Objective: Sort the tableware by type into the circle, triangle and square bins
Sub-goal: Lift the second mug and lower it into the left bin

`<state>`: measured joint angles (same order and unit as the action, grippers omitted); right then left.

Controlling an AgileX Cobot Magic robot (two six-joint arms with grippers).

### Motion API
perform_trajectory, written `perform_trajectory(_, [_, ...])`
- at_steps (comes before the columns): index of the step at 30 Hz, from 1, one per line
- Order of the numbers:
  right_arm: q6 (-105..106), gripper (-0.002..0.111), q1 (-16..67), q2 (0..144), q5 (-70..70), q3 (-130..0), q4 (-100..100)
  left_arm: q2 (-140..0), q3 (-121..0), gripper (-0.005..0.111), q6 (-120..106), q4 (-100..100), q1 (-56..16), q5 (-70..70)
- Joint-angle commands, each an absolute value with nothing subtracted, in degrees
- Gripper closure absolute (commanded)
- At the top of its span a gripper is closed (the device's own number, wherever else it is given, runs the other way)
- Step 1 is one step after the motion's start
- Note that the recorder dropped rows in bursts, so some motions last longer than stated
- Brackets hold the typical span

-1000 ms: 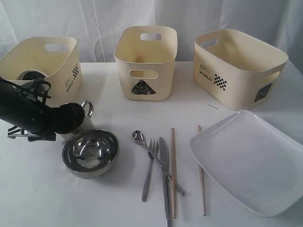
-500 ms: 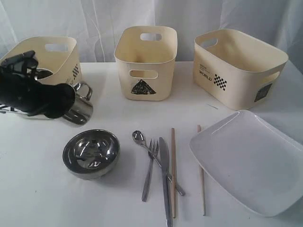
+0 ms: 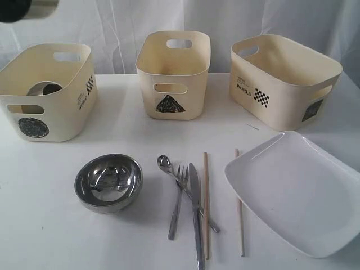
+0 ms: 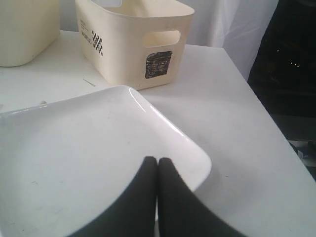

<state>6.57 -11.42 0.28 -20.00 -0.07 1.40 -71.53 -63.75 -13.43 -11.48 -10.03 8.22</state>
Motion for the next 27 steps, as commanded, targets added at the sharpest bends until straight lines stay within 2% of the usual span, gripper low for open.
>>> perform_trajectory(1, [6.6, 0.108, -11.3, 0.0, -19.6, 0.0, 1.4, -74.6, -64.0, 0.107, -19.3, -9.9, -10.4, 20.8])
perform_trajectory(6, [6.6, 0.108, -11.3, 0.0, -19.6, 0.0, 1.4, -84.6, -64.0, 0.107, -29.1, -10.2, -8.6, 30.6])
perform_trajectory(9, [6.6, 0.108, -11.3, 0.0, -19.6, 0.0, 1.4, -93.1, -64.7, 0.107, -30.0, -10.2, -6.1, 41.7])
perform_trajectory(11, [6.6, 0.108, -11.3, 0.0, -19.6, 0.0, 1.4, -97.7, -66.4, 0.106, -28.8, -10.4, -4.6, 43.7])
perform_trajectory(14, [6.6, 0.108, -11.3, 0.0, -19.6, 0.0, 1.4, -102.6, -70.3, 0.094, -21.1, -10.4, -2.7, 31.1])
perform_trajectory(18, [6.6, 0.108, -11.3, 0.0, -19.6, 0.0, 1.4, -105.2, -75.0, 0.064, -16.3, -9.8, -2.4, 13.0])
perform_trajectory(21, [6.6, 0.108, -11.3, 0.0, -19.6, 0.0, 1.4, -105.3, -77.4, 0.049, -14.8, -9.8, -2.4, 7.6])
perform_trajectory(23, [6.6, 0.108, -11.3, 0.0, -19.6, 0.0, 1.4, -105.3, -79.4, 0.045, -14.8, -9.8, -2.4, 3.7])
perform_trajectory(27, [6.6, 0.108, -11.3, 0.0, -19.6, 0.0, 1.4, -103.7, -83.8, 0.045, -14.9, -9.8, -2.4, -5.3])
